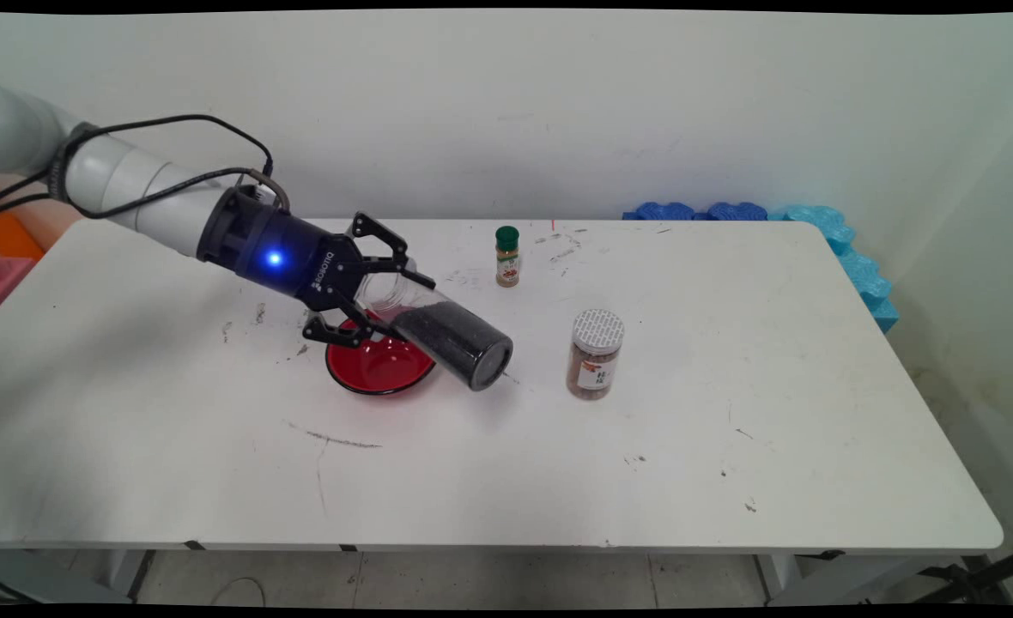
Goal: Pour the black seasoning powder in the red bowl
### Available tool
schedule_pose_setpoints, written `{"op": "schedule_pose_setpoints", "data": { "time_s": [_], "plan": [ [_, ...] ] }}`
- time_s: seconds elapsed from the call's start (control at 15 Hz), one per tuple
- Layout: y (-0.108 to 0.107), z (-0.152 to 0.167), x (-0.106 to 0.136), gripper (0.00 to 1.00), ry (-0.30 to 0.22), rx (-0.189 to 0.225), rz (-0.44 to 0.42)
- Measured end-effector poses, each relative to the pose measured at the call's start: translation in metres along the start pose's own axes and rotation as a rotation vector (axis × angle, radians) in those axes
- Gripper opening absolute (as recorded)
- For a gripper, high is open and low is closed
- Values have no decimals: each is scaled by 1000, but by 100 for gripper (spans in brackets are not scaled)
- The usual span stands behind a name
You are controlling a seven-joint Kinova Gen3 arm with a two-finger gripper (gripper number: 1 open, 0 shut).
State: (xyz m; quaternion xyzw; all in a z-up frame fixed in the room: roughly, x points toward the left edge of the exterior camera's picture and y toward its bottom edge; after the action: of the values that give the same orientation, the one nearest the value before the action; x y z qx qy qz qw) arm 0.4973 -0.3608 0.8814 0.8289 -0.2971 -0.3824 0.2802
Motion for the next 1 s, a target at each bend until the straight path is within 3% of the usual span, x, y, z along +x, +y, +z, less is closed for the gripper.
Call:
{"op": "schedule_pose_setpoints", "data": {
  "time_s": [1.0],
  "plan": [
    [-14,3,21,0,-30,-42,-217]
  ]
}}
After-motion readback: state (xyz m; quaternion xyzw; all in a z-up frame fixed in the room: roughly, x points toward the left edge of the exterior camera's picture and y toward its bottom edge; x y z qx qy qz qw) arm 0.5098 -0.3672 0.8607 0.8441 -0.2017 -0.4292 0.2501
